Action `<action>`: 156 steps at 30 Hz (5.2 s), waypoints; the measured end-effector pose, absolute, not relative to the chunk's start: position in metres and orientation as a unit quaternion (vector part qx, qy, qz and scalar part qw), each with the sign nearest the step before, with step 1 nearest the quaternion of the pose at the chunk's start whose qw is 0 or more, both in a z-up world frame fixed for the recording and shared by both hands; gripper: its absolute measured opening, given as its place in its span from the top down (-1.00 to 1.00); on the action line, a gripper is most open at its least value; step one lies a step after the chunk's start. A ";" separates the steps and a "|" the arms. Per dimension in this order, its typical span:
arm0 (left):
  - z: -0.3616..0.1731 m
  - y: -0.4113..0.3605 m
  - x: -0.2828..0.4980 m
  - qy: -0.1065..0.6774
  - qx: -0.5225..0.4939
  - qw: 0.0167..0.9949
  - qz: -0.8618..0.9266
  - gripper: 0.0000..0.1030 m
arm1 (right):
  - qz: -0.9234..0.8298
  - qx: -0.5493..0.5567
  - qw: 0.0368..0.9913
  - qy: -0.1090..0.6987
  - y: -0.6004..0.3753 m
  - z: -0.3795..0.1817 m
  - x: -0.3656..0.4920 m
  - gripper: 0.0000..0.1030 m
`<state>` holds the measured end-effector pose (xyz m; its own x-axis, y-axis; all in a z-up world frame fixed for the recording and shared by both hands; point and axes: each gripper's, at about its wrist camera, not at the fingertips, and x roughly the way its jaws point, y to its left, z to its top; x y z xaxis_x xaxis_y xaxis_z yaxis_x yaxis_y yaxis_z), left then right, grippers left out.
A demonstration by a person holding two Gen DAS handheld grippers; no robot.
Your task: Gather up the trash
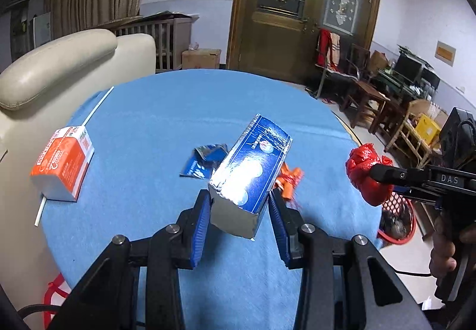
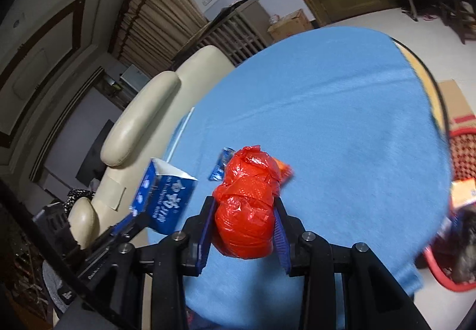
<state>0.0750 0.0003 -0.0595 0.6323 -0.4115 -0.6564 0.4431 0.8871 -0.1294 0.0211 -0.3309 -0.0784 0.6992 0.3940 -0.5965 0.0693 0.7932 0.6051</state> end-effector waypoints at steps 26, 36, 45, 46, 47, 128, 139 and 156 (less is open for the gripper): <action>-0.034 -0.048 0.024 0.345 0.081 0.914 -0.196 0.19 | 0.080 0.261 0.897 0.348 -0.339 -0.066 -0.052 0.24; -0.031 -0.059 0.015 0.338 0.100 0.914 -0.200 0.19 | 0.081 0.258 0.898 0.347 -0.339 -0.067 -0.060 0.24; -0.034 -0.070 0.005 0.340 0.114 0.911 -0.205 0.19 | 0.074 0.253 0.903 0.339 -0.338 -0.062 -0.066 0.24; -0.034 -0.071 0.004 0.341 0.115 0.910 -0.206 0.19 | 0.073 0.251 0.904 0.338 -0.337 -0.061 -0.068 0.24; -0.035 -0.072 0.003 0.340 0.117 0.910 -0.208 0.19 | 0.073 0.250 0.905 0.337 -0.337 -0.060 -0.069 0.24; -0.049 -0.087 0.004 0.354 0.156 0.898 -0.207 0.19 | 0.059 0.279 0.895 0.344 -0.341 -0.066 -0.071 0.24; -0.049 -0.087 0.004 0.354 0.156 0.899 -0.207 0.19 | 0.059 0.279 0.895 0.343 -0.341 -0.067 -0.071 0.24; -0.050 -0.089 0.004 0.352 0.165 0.898 -0.208 0.19 | 0.058 0.285 0.895 0.339 -0.343 -0.067 -0.073 0.24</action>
<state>0.0037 -0.0892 -0.0496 0.6663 -0.2573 -0.6999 0.4888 0.8595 0.1493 -0.0730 -0.3430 -0.0675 0.7632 0.2972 -0.5738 0.0894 0.8309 0.5492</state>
